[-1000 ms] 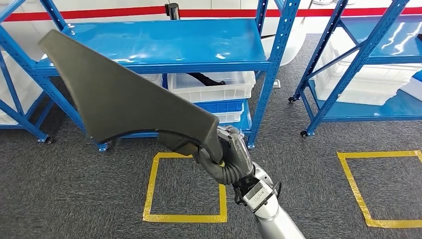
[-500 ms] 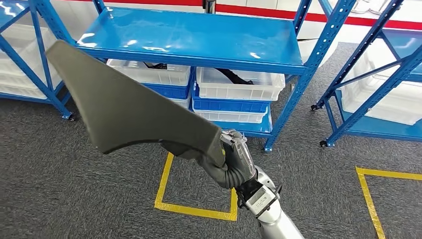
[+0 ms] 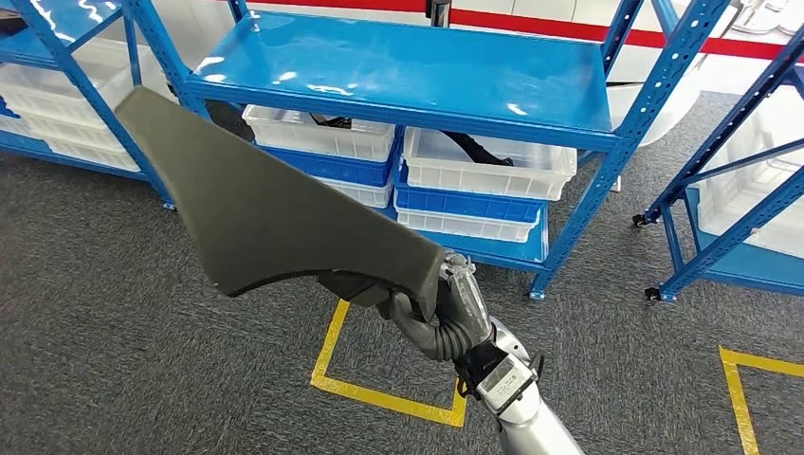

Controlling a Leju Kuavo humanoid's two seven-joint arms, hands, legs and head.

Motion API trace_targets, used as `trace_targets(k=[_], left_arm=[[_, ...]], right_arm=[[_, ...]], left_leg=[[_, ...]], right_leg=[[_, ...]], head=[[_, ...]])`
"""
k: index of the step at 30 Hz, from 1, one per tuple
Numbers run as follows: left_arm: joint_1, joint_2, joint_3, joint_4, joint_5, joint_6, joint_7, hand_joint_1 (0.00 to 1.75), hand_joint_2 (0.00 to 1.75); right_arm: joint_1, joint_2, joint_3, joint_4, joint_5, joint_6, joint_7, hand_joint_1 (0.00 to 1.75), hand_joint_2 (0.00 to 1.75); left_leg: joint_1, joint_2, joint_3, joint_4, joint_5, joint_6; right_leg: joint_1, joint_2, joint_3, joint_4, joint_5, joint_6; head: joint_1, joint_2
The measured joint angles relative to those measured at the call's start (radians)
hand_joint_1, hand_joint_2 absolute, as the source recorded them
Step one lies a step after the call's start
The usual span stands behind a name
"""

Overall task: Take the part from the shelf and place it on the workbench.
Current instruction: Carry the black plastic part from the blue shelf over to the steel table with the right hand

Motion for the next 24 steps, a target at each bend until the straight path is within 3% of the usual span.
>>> trace_targets(k=[1,2,5,7,9,11,13,15,16,17,18,20,22,24], left_arm=[[0.001,0.000,0.000,0.000,0.002,0.001,0.000,0.00,1.75],[0.002,0.000,0.000,0.000,0.004,0.002,0.000,0.00,1.75],[0.003,0.002,0.000,0.000,0.013,-0.025,-0.010,0.00,1.75],[0.002,0.004,0.001,0.000,0.017,-0.056,-0.018,0.00,1.75],[0.005,0.004,0.001,-0.001,0.018,-0.071,-0.021,0.00,1.75],[0.007,0.004,0.001,-0.001,0.018,-0.077,-0.022,0.00,1.75],[0.007,0.005,0.001,-0.001,0.018,-0.084,-0.023,0.00,1.75],[0.008,0.007,0.002,0.000,0.019,-0.099,-0.023,0.00,1.75],[0.009,0.008,0.002,0.000,0.021,-0.111,-0.020,0.00,1.75],[0.010,0.008,0.002,0.000,0.026,-0.125,-0.015,0.00,1.75],[0.011,0.009,0.002,0.000,0.032,-0.139,-0.008,0.00,1.75],[0.014,0.011,0.003,0.000,0.050,-0.165,0.017,0.00,1.75],[0.017,0.015,0.007,0.000,0.065,-0.184,0.046,0.00,1.75],[0.022,0.021,0.013,0.000,0.073,-0.196,0.068,0.00,1.75]], right_arm=[[0.000,0.000,0.000,0.003,-0.001,0.000,-0.002,1.75,1.75],[0.000,0.000,0.000,0.006,-0.002,0.000,-0.004,1.75,1.75],[-0.001,0.000,0.000,0.012,-0.009,0.000,-0.010,1.75,1.75],[-0.003,-0.002,0.000,0.014,-0.014,0.000,-0.014,1.75,1.75],[-0.003,-0.003,0.000,0.017,-0.017,0.001,-0.017,1.75,1.75],[-0.004,-0.004,0.000,0.019,-0.017,0.002,-0.018,1.75,1.75],[-0.003,-0.006,0.000,0.021,-0.017,0.002,-0.019,1.75,1.75],[-0.002,-0.011,-0.001,0.024,-0.017,0.002,-0.020,1.75,1.75],[0.000,-0.013,-0.001,0.026,-0.017,0.002,-0.020,1.75,1.75],[0.001,-0.016,-0.001,0.028,-0.018,0.002,-0.020,1.75,1.75],[0.001,-0.017,-0.001,0.028,-0.018,0.002,-0.020,1.75,1.75],[0.001,-0.020,0.000,0.029,-0.020,0.002,-0.020,1.75,1.75],[0.000,-0.023,0.000,0.030,-0.022,0.002,-0.020,1.75,1.75],[-0.001,-0.025,0.001,0.031,-0.024,0.002,-0.021,1.75,1.75]], left_leg=[[0.002,0.004,-0.015,0.035,-0.007,-0.003],[0.004,0.008,-0.011,0.032,0.004,-0.005],[0.004,0.046,0.091,-0.155,0.087,-0.005],[-0.003,0.065,0.132,-0.231,0.101,0.005],[-0.010,0.051,0.133,-0.237,0.100,0.020],[-0.011,0.035,0.133,-0.244,0.107,0.037],[-0.009,0.019,0.132,-0.250,0.113,0.052],[-0.009,0.000,0.128,-0.249,0.115,0.057],[-0.010,-0.011,0.127,-0.249,0.116,0.058],[-0.010,-0.022,0.127,-0.248,0.117,0.058],[-0.010,-0.034,0.127,-0.247,0.117,0.057],[-0.010,-0.056,0.127,-0.243,0.118,0.053],[-0.013,-0.072,0.122,-0.238,0.119,0.044],[-0.013,-0.083,0.116,-0.239,0.123,0.032]], right_leg=[[0.001,-0.009,0.000,0.000,0.000,0.000],[0.002,-0.018,0.000,0.000,-0.001,0.000],[0.005,-0.039,0.003,0.002,-0.006,0.005],[0.014,-0.051,0.003,0.004,-0.009,0.013],[0.020,-0.065,0.003,0.003,-0.010,0.023],[0.018,-0.055,-0.005,0.020,-0.025,0.032],[0.013,-0.017,-0.050,0.112,-0.073,0.027],[0.012,0.006,-0.119,0.254,-0.127,0.021],[0.012,0.009,-0.142,0.298,-0.139,0.024],[0.012,0.012,-0.146,0.304,-0.133,0.031],[0.012,0.015,-0.129,0.267,-0.111,0.040],[0.007,0.037,-0.061,0.123,-0.051,0.054],[0.005,0.056,-0.021,0.031,-0.016,0.048],[0.008,0.050,-0.017,0.021,-0.009,0.031]], head=[[0.000,0.000],[0.000,0.000],[-0.001,0.000],[0.000,0.000],[0.001,0.000],[0.001,0.000],[0.004,0.000],[0.006,0.000],[0.006,0.000],[0.007,0.000],[0.007,0.000],[0.007,0.000],[0.006,0.000],[0.006,0.000]])
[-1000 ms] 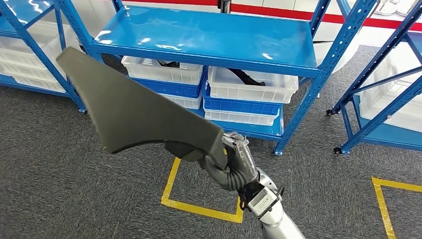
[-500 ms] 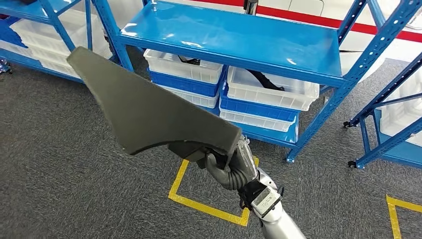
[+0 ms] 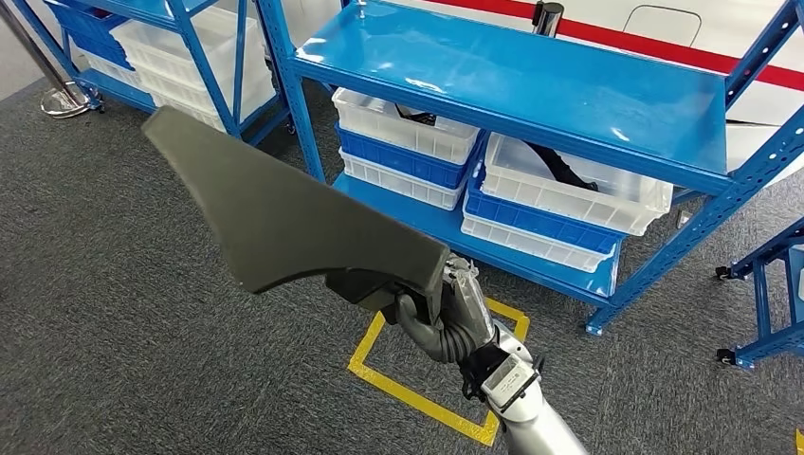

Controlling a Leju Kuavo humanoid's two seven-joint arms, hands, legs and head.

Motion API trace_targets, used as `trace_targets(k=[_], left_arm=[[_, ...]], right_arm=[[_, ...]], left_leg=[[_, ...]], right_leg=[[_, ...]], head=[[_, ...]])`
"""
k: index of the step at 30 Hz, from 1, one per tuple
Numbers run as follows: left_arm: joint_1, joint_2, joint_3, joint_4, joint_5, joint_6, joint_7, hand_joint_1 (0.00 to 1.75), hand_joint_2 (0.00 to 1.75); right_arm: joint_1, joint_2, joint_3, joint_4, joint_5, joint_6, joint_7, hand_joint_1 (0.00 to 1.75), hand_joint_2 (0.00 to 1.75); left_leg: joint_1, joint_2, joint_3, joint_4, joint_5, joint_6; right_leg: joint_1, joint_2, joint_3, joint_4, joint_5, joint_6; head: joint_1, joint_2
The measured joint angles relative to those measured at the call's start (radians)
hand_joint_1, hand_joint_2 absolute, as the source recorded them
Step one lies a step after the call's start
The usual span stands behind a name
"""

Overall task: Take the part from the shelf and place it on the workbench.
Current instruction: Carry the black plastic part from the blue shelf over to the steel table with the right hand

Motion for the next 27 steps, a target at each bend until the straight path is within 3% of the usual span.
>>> trace_targets(k=[1,3,6,7,8,9,12,14,16,18,20,22,23,24,26,27], left_arm=[[0.003,0.003,0.003,0.000,0.005,-0.009,0.015,0.00,1.75],[0.007,0.008,0.008,0.001,0.019,-0.041,0.059,0.00,1.75],[0.011,0.009,0.015,0.001,0.031,-0.094,0.109,0.00,1.75],[0.012,0.009,0.018,0.001,0.033,-0.100,0.116,0.00,1.75],[0.014,0.009,0.020,0.001,0.034,-0.099,0.120,0.00,1.75],[0.016,0.010,0.022,0.001,0.034,-0.097,0.124,0.00,1.75],[0.015,0.013,0.024,0.001,0.032,-0.087,0.134,0.00,1.75],[0.014,0.014,0.024,0.002,0.031,-0.083,0.137,0.00,1.75],[0.015,0.015,0.024,0.002,0.030,-0.081,0.139,0.00,1.75],[0.017,0.014,0.024,0.002,0.030,-0.081,0.139,0.00,1.75],[0.015,0.013,0.024,0.002,0.029,-0.078,0.139,0.00,1.75],[0.016,0.013,0.024,0.002,0.028,-0.072,0.139,0.00,1.75],[0.016,0.013,0.024,0.002,0.027,-0.069,0.138,0.00,1.75],[0.017,0.013,0.024,0.002,0.026,-0.066,0.138,0.00,1.75],[0.018,0.012,0.024,0.002,0.022,-0.063,0.135,0.00,1.75],[0.017,0.012,0.024,0.002,0.020,-0.062,0.134,0.00,1.75]], right_arm=[[-0.001,0.000,0.000,0.000,0.000,0.000,0.000,1.75,1.75],[-0.004,0.001,0.001,0.001,-0.002,0.001,0.000,1.75,1.75],[-0.008,0.002,0.003,0.008,-0.005,0.004,0.000,1.75,1.75],[-0.009,0.002,0.004,0.012,-0.005,0.005,0.000,1.75,1.75],[-0.011,0.002,0.005,0.016,-0.006,0.005,0.000,1.75,1.75],[-0.013,0.002,0.007,0.019,-0.006,0.006,0.000,1.75,1.75],[-0.023,0.004,0.012,0.024,-0.006,0.008,0.002,1.75,1.75],[-0.026,0.006,0.016,0.025,-0.006,0.011,0.004,1.75,1.75],[-0.028,0.008,0.019,0.026,-0.005,0.013,0.007,1.75,1.75],[-0.030,0.010,0.020,0.027,-0.005,0.014,0.008,1.75,1.75],[-0.031,0.008,0.021,0.029,-0.006,0.015,0.009,1.75,1.75],[-0.031,0.006,0.021,0.034,-0.006,0.016,0.010,1.75,1.75],[-0.031,0.004,0.021,0.037,-0.006,0.017,0.011,1.75,1.75],[-0.032,0.003,0.021,0.039,-0.007,0.018,0.012,1.75,1.75],[-0.033,0.002,0.021,0.040,-0.008,0.021,0.014,1.75,1.75],[-0.034,0.002,0.021,0.041,-0.009,0.022,0.015,1.75,1.75]], left_leg=[[0.002,-0.001,-0.002,0.000,0.001,-0.005],[0.004,0.027,-0.018,0.034,-0.024,-0.014],[0.006,0.081,-0.102,0.216,-0.120,-0.027],[0.007,0.087,-0.127,0.267,-0.138,-0.029],[0.008,0.090,-0.134,0.284,-0.137,-0.031],[0.008,0.093,-0.119,0.258,-0.117,-0.030],[0.003,0.135,-0.011,0.063,-0.037,-0.018],[-0.004,0.148,0.017,0.008,-0.027,-0.009],[-0.006,0.129,0.015,0.003,-0.023,0.001],[-0.002,0.112,0.018,-0.007,-0.015,0.015],[0.001,0.094,0.018,-0.011,-0.009,0.024],[0.002,0.072,0.016,-0.011,-0.008,0.026],[0.002,0.060,0.015,-0.010,-0.007,0.026],[0.002,0.047,0.015,-0.010,-0.007,0.025],[0.003,0.022,0.015,-0.006,-0.007,0.022],[0.002,0.010,0.014,-0.002,-0.008,0.018]], right_leg=[[-0.003,-0.006,0.001,-0.001,0.003,-0.007],[-0.009,-0.021,0.003,-0.005,0.009,-0.023],[-0.005,-0.050,0.002,-0.006,0.010,-0.036],[-0.002,-0.060,0.001,-0.006,0.010,-0.037],[-0.001,-0.071,0.000,-0.006,0.009,-0.037],[0.000,-0.080,0.001,-0.006,0.009,-0.038],[0.006,-0.103,0.003,-0.005,0.005,-0.034],[0.014,-0.117,0.004,-0.005,0.002,-0.027],[0.017,-0.129,0.005,-0.007,-0.001,-0.018],[0.015,-0.102,-0.007,0.021,-0.020,-0.012],[0.011,-0.057,-0.056,0.127,-0.071,-0.017],[0.008,-0.042,-0.120,0.258,-0.118,-0.019],[0.007,-0.041,-0.137,0.288,-0.122,-0.014],[0.005,-0.039,-0.133,0.276,-0.110,-0.005],[-0.001,-0.021,-0.074,0.150,-0.052,0.015],[-0.004,-0.004,-0.043,0.082,-0.026,0.019]], head=[[0.000,0.000],[-0.003,0.000],[-0.008,0.000],[-0.008,0.000],[-0.008,0.000],[-0.008,0.000],[-0.007,0.000],[-0.005,0.000],[-0.004,0.000],[-0.002,0.000],[0.000,0.000],[0.002,0.000],[0.002,0.000],[0.002,0.000],[0.002,0.000],[0.002,0.000]])
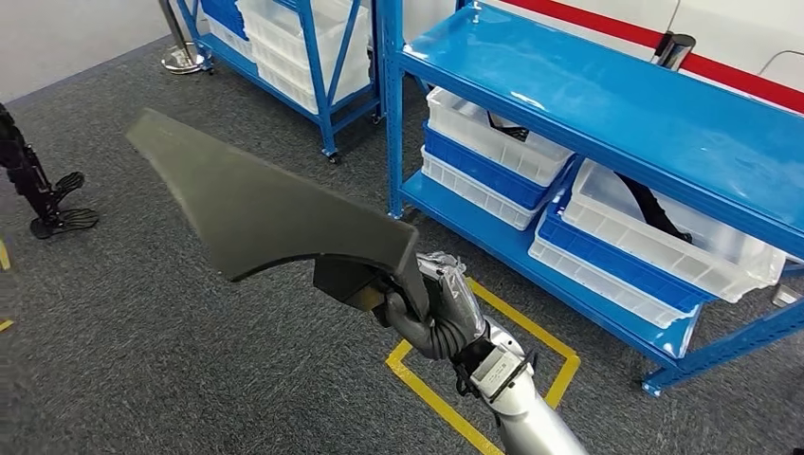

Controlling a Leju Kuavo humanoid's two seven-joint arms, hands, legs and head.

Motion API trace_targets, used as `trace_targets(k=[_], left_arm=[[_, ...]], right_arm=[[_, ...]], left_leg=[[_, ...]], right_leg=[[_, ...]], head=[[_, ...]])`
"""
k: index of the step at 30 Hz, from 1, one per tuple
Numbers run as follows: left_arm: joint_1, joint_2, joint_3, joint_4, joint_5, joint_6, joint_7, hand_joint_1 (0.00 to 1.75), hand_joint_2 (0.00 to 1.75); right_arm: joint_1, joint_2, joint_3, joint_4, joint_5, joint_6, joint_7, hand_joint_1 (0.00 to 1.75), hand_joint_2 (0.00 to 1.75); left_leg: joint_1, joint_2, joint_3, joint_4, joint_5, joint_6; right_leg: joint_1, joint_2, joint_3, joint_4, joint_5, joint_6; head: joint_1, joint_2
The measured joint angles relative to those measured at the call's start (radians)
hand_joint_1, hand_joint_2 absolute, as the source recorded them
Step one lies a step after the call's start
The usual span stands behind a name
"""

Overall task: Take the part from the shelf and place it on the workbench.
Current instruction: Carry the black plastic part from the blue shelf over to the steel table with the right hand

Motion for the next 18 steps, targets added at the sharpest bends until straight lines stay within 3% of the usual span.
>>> trace_targets(k=[2,5,7,9,11,12,14,16,18], left_arm=[[0.001,0.000,0.000,0.000,-0.004,0.001,-0.002,0.00,1.75],[0.006,0.001,0.000,0.000,-0.004,0.002,-0.002,0.00,1.75],[0.008,0.001,-0.001,0.001,-0.005,0.002,-0.002,0.00,1.75],[0.006,0.001,-0.001,0.001,-0.006,0.004,-0.003,0.00,1.75],[0.007,0.001,-0.001,0.001,-0.005,0.009,-0.006,0.00,1.75],[0.008,0.001,-0.001,0.001,-0.005,0.014,-0.009,0.00,1.75],[0.008,0.001,-0.002,0.001,-0.004,0.022,-0.016,0.00,1.75],[0.006,0.002,-0.002,0.001,-0.004,0.029,-0.022,0.00,1.75],[0.002,0.002,-0.002,0.001,-0.005,0.034,-0.023,0.00,1.75]], right_arm=[[-0.002,-0.001,0.000,0.001,-0.001,0.001,0.001,1.75,1.75],[-0.004,0.000,0.000,0.003,-0.002,0.002,0.001,1.75,1.75],[-0.007,0.002,0.000,0.003,-0.002,0.002,0.001,1.75,1.75],[-0.008,0.004,0.000,0.004,-0.002,0.002,0.002,1.75,1.75],[-0.007,0.004,0.000,0.008,-0.002,0.003,0.002,1.75,1.75],[-0.007,0.004,0.000,0.010,-0.003,0.004,0.002,1.75,1.75],[-0.008,0.007,0.000,0.012,-0.003,0.009,0.005,1.75,1.75],[-0.011,0.014,-0.001,0.012,-0.003,0.017,0.011,1.75,1.75],[-0.015,0.020,-0.001,0.012,-0.002,0.023,0.016,1.75,1.75]], left_leg=[[-0.002,-0.017,-0.007,0.005,0.000,-0.011],[0.003,-0.026,-0.016,0.004,0.002,-0.029],[0.004,0.015,-0.036,0.047,-0.028,-0.037],[0.005,0.065,-0.092,0.167,-0.093,-0.045],[0.007,0.078,-0.146,0.278,-0.133,-0.051],[0.007,0.080,-0.150,0.287,-0.126,-0.051],[0.007,0.094,-0.095,0.187,-0.068,-0.046],[0.000,0.127,-0.024,0.056,-0.023,-0.034],[-0.010,0.138,-0.002,0.011,-0.018,-0.023]], right_leg=[[-0.002,0.020,0.031,-0.070,0.025,-0.007],[-0.002,0.001,0.032,-0.076,0.033,-0.031],[-0.006,-0.016,0.034,-0.080,0.037,-0.045],[0.000,-0.036,0.034,-0.080,0.036,-0.056],[0.005,-0.058,0.034,-0.080,0.034,-0.059],[0.007,-0.069,0.034,-0.079,0.033,-0.061],[0.010,-0.087,0.037,-0.079,0.030,-0.062],[0.016,-0.101,0.040,-0.079,0.027,-0.059],[0.021,-0.115,0.042,-0.081,0.023,-0.052]], head=[[0.000,0.000],[0.000,0.000],[-0.005,0.000],[-0.011,0.000],[-0.011,0.000],[-0.011,0.000],[-0.011,0.000],[-0.010,0.000],[-0.010,0.000]])
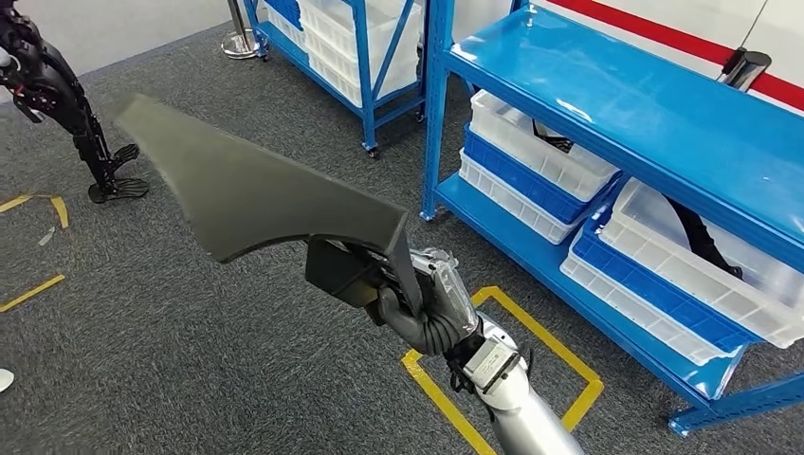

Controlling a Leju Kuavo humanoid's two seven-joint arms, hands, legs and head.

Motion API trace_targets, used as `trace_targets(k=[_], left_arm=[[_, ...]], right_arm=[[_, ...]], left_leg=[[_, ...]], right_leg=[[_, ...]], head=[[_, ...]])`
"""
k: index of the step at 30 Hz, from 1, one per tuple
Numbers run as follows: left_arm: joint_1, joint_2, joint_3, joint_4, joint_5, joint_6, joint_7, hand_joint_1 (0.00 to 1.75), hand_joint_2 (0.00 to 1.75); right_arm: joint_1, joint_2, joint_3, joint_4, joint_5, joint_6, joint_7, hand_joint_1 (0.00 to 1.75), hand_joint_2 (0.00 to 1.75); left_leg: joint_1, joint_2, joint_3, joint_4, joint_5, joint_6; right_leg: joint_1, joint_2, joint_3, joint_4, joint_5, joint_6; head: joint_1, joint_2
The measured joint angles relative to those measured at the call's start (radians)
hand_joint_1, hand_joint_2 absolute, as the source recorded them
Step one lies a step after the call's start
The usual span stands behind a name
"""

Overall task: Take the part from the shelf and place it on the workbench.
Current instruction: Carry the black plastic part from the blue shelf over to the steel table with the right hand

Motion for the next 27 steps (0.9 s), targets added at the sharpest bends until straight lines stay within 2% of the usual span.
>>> trace_targets(k=[2,4,6,7,8,9,10,12,13,14,15,17,18,20,21,22,23,24,25,26,27], left_arm=[[-0.002,0.000,-0.001,0.000,-0.004,0.006,0.000,0.00,1.75],[-0.004,0.000,-0.005,0.000,-0.009,0.015,0.000,0.00,1.75],[-0.011,0.000,-0.011,0.000,-0.014,0.020,0.001,0.00,1.75],[-0.013,0.000,-0.014,0.000,-0.016,0.021,0.002,0.00,1.75],[-0.015,0.000,-0.016,0.000,-0.017,0.021,0.002,0.00,1.75],[-0.015,0.000,-0.018,0.000,-0.018,0.022,0.003,0.00,1.75],[-0.015,0.000,-0.018,0.000,-0.018,0.022,0.004,0.00,1.75],[-0.015,0.000,-0.019,0.000,-0.020,0.025,0.004,0.00,1.75],[-0.015,0.000,-0.019,0.000,-0.020,0.028,0.004,0.00,1.75],[-0.015,0.001,-0.021,0.001,-0.021,0.031,0.004,0.00,1.75],[-0.014,0.002,-0.022,0.001,-0.022,0.035,0.004,0.00,1.75],[-0.010,0.003,-0.027,0.001,-0.025,0.040,0.004,0.00,1.75],[-0.007,0.003,-0.031,0.002,-0.028,0.041,0.005,0.00,1.75],[-0.007,0.004,-0.038,0.002,-0.031,0.046,0.006,0.00,1.75],[-0.008,0.005,-0.040,0.002,-0.032,0.048,0.006,0.00,1.75],[-0.008,0.005,-0.042,0.002,-0.032,0.051,0.006,0.00,1.75],[-0.008,0.006,-0.044,0.002,-0.035,0.053,0.006,0.00,1.75],[-0.007,0.006,-0.047,0.002,-0.040,0.056,0.007,0.00,1.75],[-0.007,0.006,-0.051,0.002,-0.047,0.059,0.008,0.00,1.75],[-0.006,0.006,-0.057,0.002,-0.053,0.063,0.009,0.00,1.75],[-0.007,0.006,-0.062,0.002,-0.057,0.067,0.010,0.00,1.75]], right_arm=[[-0.002,0.004,0.000,0.000,0.002,0.002,0.004,1.75,1.75],[0.000,0.007,-0.003,-0.002,0.005,0.000,0.007,1.75,1.75],[0.006,0.005,-0.008,-0.003,0.008,-0.002,0.008,1.75,1.75],[0.012,0.004,-0.011,-0.004,0.009,-0.003,0.009,1.75,1.75],[0.017,0.003,-0.014,-0.004,0.011,-0.004,0.009,1.75,1.75],[0.022,0.002,-0.016,-0.004,0.012,-0.005,0.009,1.75,1.75],[0.024,0.002,-0.017,-0.004,0.013,-0.005,0.009,1.75,1.75],[0.025,0.002,-0.019,-0.005,0.015,-0.006,0.009,1.75,1.75],[0.025,0.003,-0.019,-0.005,0.015,-0.006,0.009,1.75,1.75],[0.026,0.003,-0.019,-0.006,0.016,-0.006,0.010,1.75,1.75],[0.027,0.004,-0.020,-0.006,0.016,-0.007,0.010,1.75,1.75],[0.029,0.007,-0.020,-0.007,0.016,-0.008,0.011,1.75,1.75],[0.029,0.009,-0.021,-0.007,0.016,-0.008,0.011,1.75,1.75],[0.030,0.013,-0.021,-0.008,0.015,-0.009,0.011,1.75,1.75],[0.031,0.014,-0.022,-0.009,0.016,-0.009,0.011,1.75,1.75],[0.033,0.015,-0.022,-0.009,0.016,-0.009,0.011,1.75,1.75],[0.035,0.015,-0.022,-0.010,0.016,-0.009,0.011,1.75,1.75],[0.036,0.015,-0.022,-0.010,0.017,-0.009,0.011,1.75,1.75],[0.037,0.015,-0.023,-0.010,0.017,-0.009,0.011,1.75,1.75],[0.037,0.015,-0.023,-0.011,0.017,-0.009,0.011,1.75,1.75],[0.037,0.015,-0.023,-0.012,0.017,-0.009,0.011,1.75,1.75]], left_leg=[[0.000,-0.020,0.001,-0.007,0.005,0.010],[0.005,-0.038,0.009,-0.021,0.015,0.023],[0.007,-0.059,0.012,-0.029,0.021,0.032],[0.008,-0.071,0.011,-0.028,0.021,0.033],[0.008,-0.083,0.010,-0.028,0.022,0.034],[0.009,-0.096,0.010,-0.027,0.022,0.033],[0.010,-0.108,0.010,-0.026,0.021,0.032],[0.014,-0.131,0.008,-0.018,0.018,0.024],[0.013,-0.142,0.005,-0.011,0.015,0.018],[0.013,-0.151,0.001,-0.005,0.013,0.011],[0.012,-0.158,-0.004,-0.002,0.013,0.004],[0.015,-0.169,-0.009,0.000,0.015,-0.005],[0.017,-0.160,-0.013,0.005,0.010,-0.009],[0.018,-0.114,-0.041,0.067,-0.029,-0.015],[0.016,-0.085,-0.068,0.123,-0.060,-0.018],[0.016,-0.068,-0.102,0.193,-0.093,-0.020],[0.016,-0.061,-0.132,0.253,-0.116,-0.020],[0.016,-0.059,-0.147,0.284,-0.120,-0.019],[0.016,-0.057,-0.146,0.280,-0.108,-0.015],[0.015,-0.054,-0.122,0.234,-0.079,-0.010],[0.012,-0.040,-0.082,0.162,-0.047,-0.003]], right_leg=[[0.002,-0.012,0.002,-0.001,-0.004,0.008],[0.001,0.017,-0.009,0.031,-0.024,0.013],[-0.003,0.062,-0.059,0.140,-0.075,0.006],[-0.005,0.074,-0.094,0.210,-0.101,0.003],[-0.008,0.078,-0.122,0.262,-0.117,0.005],[-0.011,0.079,-0.134,0.280,-0.117,0.013],[-0.015,0.081,-0.126,0.258,-0.100,0.024],[-0.027,0.101,-0.067,0.126,-0.042,0.049],[-0.031,0.113,-0.039,0.067,-0.020,0.053],[-0.033,0.123,-0.021,0.030,-0.007,0.051],[-0.032,0.128,-0.016,0.019,-0.004,0.044],[-0.029,0.115,-0.015,0.020,0.001,0.030],[-0.029,0.108,-0.015,0.019,0.003,0.024],[-0.029,0.092,-0.013,0.017,0.004,0.010],[-0.025,0.083,-0.013,0.017,0.003,0.006],[-0.021,0.073,-0.013,0.017,0.002,0.001],[-0.018,0.062,-0.013,0.017,0.001,-0.001],[-0.015,0.051,-0.013,0.017,0.000,-0.002],[-0.013,0.040,-0.013,0.017,-0.002,-0.004],[-0.011,0.030,-0.012,0.017,-0.003,-0.005],[-0.009,0.022,-0.010,0.017,-0.004,-0.006]], head=[[0.000,0.000],[0.002,0.000],[0.005,0.000],[0.006,0.000],[0.006,0.000],[0.006,0.000],[0.006,0.000],[0.007,0.000],[0.007,0.000],[0.007,0.000],[0.007,0.000],[0.007,0.000],[0.006,0.000],[0.002,0.000],[0.000,0.000],[-0.002,0.000],[-0.002,0.000],[-0.002,0.000],[-0.002,0.000],[-0.002,0.000],[-0.002,0.000]])
